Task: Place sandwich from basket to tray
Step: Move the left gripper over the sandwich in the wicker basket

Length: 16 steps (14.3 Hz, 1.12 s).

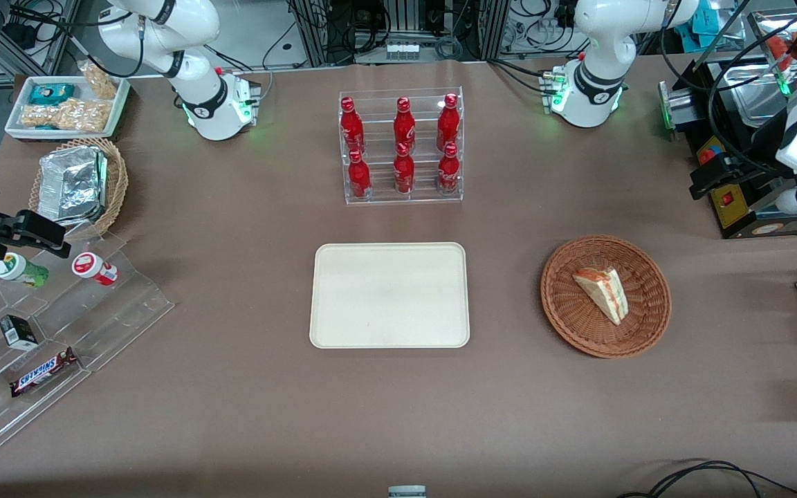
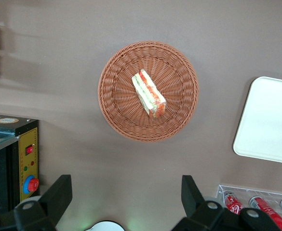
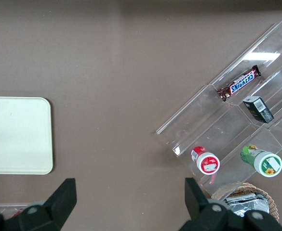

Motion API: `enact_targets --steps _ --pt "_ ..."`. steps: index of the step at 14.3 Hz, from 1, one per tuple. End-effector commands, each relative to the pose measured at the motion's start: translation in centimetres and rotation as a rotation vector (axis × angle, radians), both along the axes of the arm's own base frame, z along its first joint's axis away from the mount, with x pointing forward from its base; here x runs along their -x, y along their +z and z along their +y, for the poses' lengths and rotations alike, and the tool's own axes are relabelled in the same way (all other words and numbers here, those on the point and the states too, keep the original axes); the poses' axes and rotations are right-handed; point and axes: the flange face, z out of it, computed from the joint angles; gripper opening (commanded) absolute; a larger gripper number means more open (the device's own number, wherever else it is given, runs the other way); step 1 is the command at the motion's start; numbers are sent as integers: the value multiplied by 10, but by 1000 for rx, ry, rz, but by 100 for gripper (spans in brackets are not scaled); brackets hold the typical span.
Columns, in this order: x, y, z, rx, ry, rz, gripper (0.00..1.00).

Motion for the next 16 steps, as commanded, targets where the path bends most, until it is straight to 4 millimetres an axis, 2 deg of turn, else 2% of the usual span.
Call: enact_targets --steps 1,5,7,11,14,16 --pt "8 6 -2 9 5 4 100" --pt "8 5 -2 7 17 13 100" --pt "2 -9 0 7 22 40 100" --pt "-32 -77 4 10 123 140 100" --pt "-50 -129 2 13 215 124 100" --pt "-58 -172 -1 12 305 94 100"
